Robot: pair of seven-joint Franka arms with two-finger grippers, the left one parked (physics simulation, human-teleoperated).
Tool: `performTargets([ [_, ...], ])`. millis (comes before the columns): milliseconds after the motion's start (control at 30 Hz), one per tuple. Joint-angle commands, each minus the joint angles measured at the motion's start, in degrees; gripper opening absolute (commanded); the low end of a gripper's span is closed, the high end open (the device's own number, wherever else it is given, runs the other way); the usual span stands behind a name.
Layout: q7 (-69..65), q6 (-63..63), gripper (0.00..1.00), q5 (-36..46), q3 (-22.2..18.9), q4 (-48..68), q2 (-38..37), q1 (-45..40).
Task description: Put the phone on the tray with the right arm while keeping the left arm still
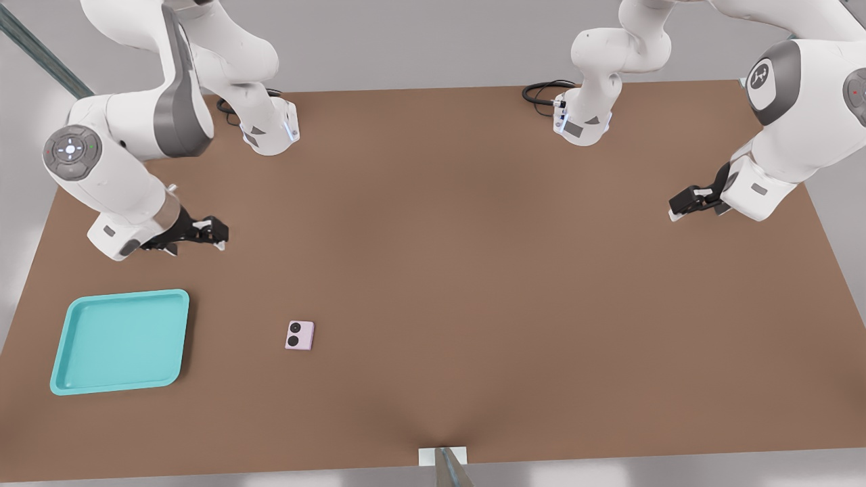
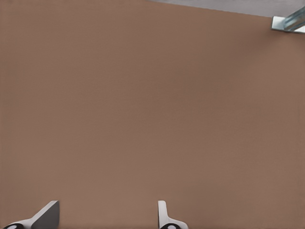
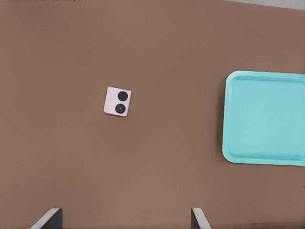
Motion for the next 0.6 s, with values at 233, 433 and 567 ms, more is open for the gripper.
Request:
performTargets([
  [233,3.73,6.94,1.00,-0.58,0.28,5.18,10.97,2.92],
  [433,16.11,22.32,1.00,-0.40,0.28,5.09,23.80,4.77],
  [567,24.20,27.85,1.00,-1.02,0.28,5.35,28.28,6.87],
])
